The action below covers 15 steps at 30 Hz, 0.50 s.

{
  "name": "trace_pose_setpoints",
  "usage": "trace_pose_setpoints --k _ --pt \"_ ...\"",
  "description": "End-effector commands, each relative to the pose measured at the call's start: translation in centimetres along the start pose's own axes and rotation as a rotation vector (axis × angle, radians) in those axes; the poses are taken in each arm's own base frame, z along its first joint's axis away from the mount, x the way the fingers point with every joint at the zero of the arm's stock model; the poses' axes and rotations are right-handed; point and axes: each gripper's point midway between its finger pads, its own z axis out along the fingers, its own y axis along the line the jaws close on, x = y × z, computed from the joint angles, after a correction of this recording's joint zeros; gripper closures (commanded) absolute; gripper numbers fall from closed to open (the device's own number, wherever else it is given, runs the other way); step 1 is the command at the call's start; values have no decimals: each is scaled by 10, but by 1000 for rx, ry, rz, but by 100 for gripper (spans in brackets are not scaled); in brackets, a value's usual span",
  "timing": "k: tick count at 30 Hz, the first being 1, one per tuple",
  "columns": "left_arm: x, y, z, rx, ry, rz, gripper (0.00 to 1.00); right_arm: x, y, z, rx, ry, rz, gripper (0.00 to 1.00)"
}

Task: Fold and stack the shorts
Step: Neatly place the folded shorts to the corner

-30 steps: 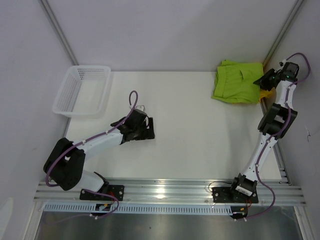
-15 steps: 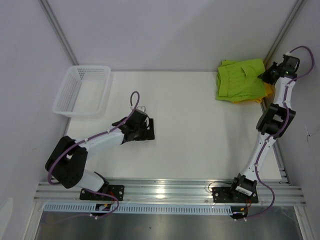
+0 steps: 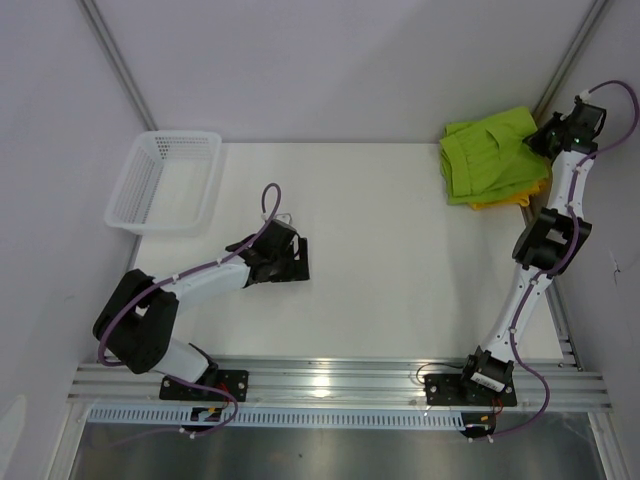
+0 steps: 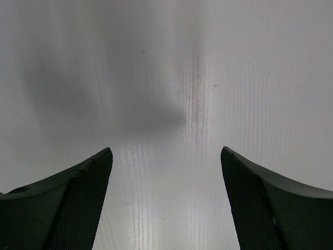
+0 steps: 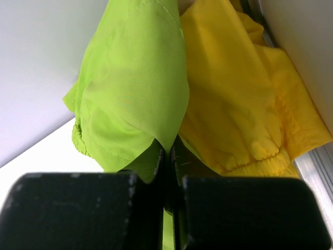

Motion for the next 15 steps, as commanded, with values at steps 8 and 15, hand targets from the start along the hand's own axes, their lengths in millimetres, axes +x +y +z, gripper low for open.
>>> trace_pose_setpoints --k 8,15 --pt "-7 -10 -1 27 -13 0 13 -128 1 -45 86 -431 -91 100" --pt "-10 -10 0 18 -14 12 14 -66 -48 13 135 -296 -68 99"
